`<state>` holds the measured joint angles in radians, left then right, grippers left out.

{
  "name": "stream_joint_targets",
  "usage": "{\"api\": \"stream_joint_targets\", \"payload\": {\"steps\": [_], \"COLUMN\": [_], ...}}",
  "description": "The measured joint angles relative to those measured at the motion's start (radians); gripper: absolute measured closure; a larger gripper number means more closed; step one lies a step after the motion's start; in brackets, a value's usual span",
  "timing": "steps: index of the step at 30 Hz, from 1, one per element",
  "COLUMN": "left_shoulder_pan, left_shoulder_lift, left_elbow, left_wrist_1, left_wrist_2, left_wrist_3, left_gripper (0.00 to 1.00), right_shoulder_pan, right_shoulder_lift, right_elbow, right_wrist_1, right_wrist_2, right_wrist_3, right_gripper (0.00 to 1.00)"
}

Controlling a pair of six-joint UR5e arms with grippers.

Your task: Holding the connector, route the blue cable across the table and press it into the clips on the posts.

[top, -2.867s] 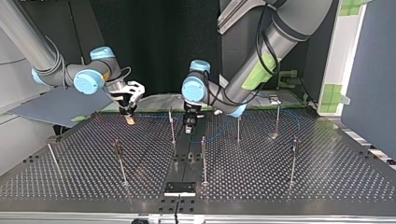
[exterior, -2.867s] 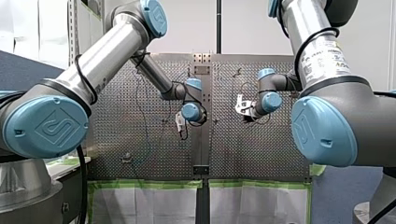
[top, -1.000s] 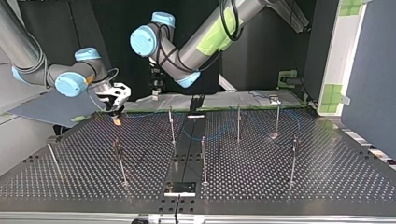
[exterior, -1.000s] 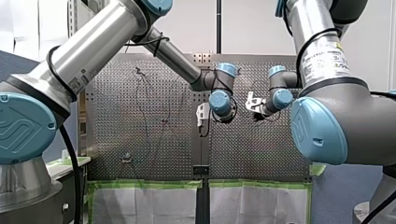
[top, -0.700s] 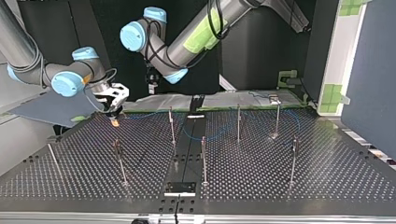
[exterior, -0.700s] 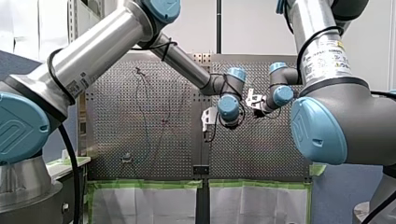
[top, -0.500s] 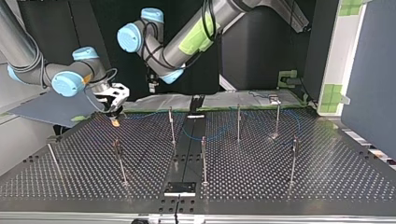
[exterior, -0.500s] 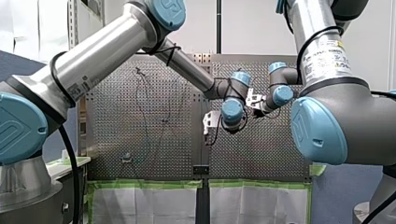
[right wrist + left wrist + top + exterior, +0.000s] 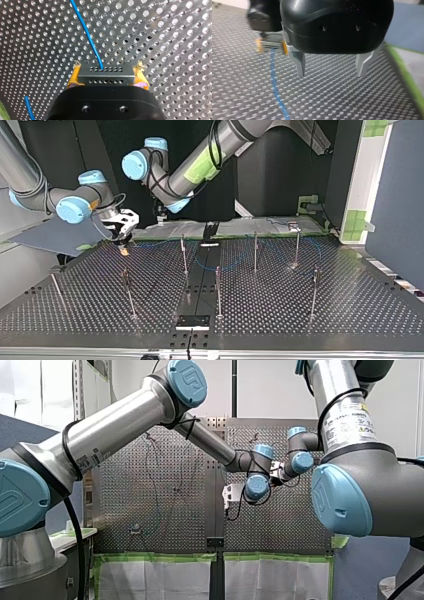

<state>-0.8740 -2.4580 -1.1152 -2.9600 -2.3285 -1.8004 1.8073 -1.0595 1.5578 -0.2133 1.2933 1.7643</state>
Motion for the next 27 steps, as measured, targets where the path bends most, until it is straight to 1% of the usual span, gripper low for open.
{"api": "stream_joint_targets", "payload": {"steps": [5, 8, 11, 14, 21, 24, 27], "left_shoulder_pan": [0.008, 0.015, 0.023, 0.029, 0.043, 0.052, 0.062], "left_shoulder_lift": [-0.002, -0.006, -0.016, -0.031, -0.077, -0.102, -0.117], "left_elbow": [0.046, 0.07, 0.099, 0.123, 0.162, 0.18, 0.194], "left_wrist_1": [0.035, 0.042, 0.042, 0.046, 0.056, 0.069, 0.078], "left_wrist_2": [-0.043, -0.056, -0.056, -0.046, -0.036, -0.04, -0.055], "left_wrist_3": [0.0, -0.003, -0.011, -0.017, -0.031, -0.043, -0.048], "left_gripper": [0.0, 0.0, 0.0, 0.0, 0.0, 0.0, 0.0], "right_shoulder_pan": [0.0, 0.0, 0.0, 0.0, -0.002, -0.003, -0.005], "right_shoulder_lift": [0.001, 0.001, 0.001, 0.001, 0.001, 0.001, 0.001], "right_elbow": [0.0, 0.0, 0.0, 0.0, 0.0, 0.0, 0.0], "right_wrist_1": [0.0, -0.001, -0.001, -0.001, -0.002, -0.001, -0.001], "right_wrist_2": [0.0, 0.0, -0.002, -0.013, -0.025, -0.026, -0.026], "right_wrist_3": [0.0, 0.001, 0.004, 0.006, 0.006, 0.006, 0.006], "right_gripper": [1.0, 1.0, 1.0, 1.0, 1.0, 1.0, 1.0]}}
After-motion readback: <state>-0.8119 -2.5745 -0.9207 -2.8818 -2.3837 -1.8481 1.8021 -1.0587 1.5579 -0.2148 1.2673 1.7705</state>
